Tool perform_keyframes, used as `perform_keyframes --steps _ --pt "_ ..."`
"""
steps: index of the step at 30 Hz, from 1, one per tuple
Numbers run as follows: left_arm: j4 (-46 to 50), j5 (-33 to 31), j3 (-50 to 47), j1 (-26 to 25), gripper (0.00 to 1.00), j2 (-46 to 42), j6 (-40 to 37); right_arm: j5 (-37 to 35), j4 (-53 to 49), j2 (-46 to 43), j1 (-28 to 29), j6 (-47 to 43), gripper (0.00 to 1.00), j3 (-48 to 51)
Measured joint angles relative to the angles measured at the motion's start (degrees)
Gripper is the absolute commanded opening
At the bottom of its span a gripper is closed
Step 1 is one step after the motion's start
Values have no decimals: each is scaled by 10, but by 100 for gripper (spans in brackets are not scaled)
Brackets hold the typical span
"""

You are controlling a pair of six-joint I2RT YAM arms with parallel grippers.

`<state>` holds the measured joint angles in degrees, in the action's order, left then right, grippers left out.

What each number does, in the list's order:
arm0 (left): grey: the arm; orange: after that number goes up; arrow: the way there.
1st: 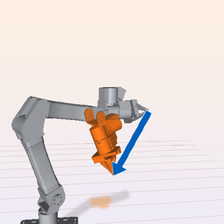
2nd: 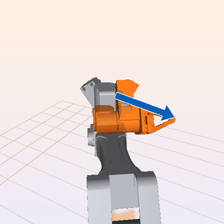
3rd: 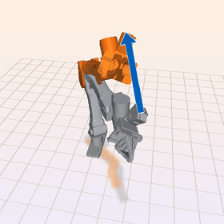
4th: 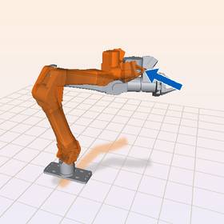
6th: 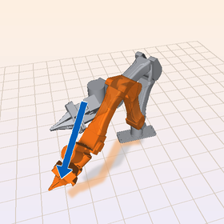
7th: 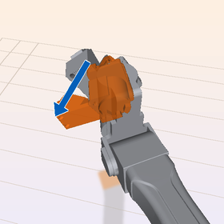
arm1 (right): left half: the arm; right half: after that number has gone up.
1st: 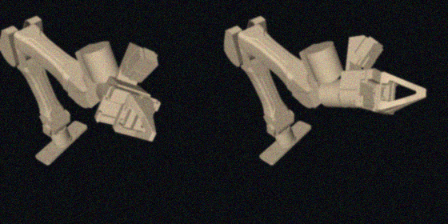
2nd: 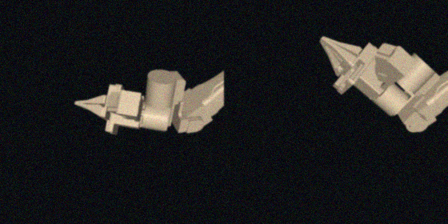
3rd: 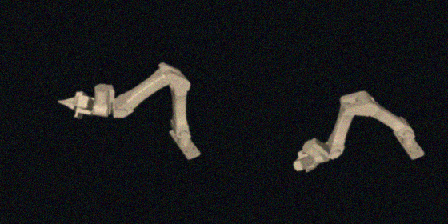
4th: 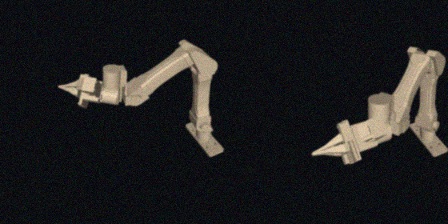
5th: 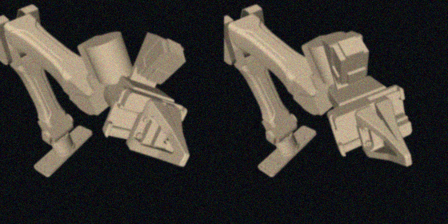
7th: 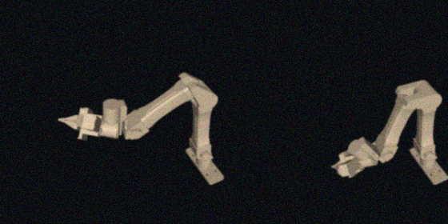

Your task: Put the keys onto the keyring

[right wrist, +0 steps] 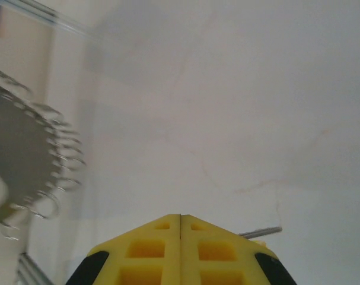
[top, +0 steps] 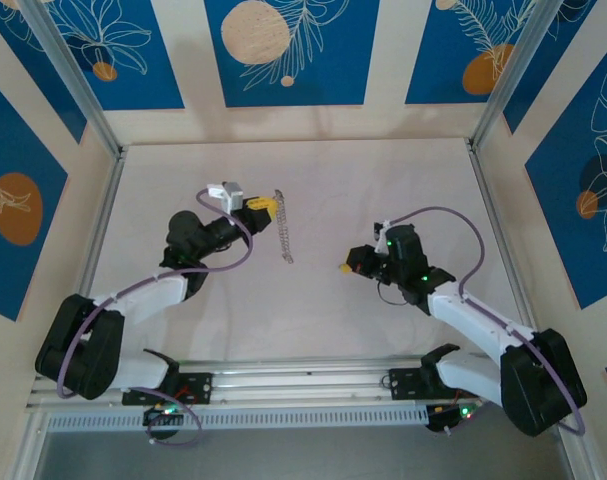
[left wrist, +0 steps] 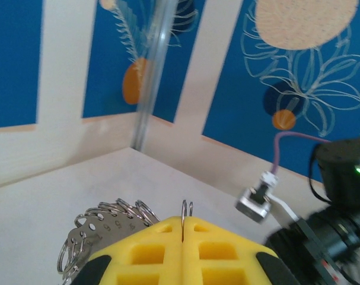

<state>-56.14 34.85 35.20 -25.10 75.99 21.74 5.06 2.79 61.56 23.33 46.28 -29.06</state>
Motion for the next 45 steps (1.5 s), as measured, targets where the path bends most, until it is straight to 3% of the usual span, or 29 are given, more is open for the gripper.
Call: perform_keyframes --steps 4,9,16,20,25,28,37,45 --pt "32 30 20 -24 0 -2 -18 84 57 -25 -59 -12 0 7" --pt "58 55 43 -49 0 3 -41 157 107 -49 -92 -20 0 7" --pt "66 60 58 -59 0 29 -56 183 116 -44 -100 -40 0 -1" --pt "65 52 56 -59 0 33 -57 159 93 -2 -102 -44 0 -1" --pt "56 38 40 -59 0 33 -58 108 38 64 -98 -43 18 -13" --pt "56 33 33 -59 0 33 -58 78 2 99 -80 -44 22 -29" --pt "56 19 10 -59 0 22 -58 4 -69 177 6 -41 25 -83" --pt "56 14 -1 -59 0 -4 -58 -39 -95 231 42 -32 26 -94"
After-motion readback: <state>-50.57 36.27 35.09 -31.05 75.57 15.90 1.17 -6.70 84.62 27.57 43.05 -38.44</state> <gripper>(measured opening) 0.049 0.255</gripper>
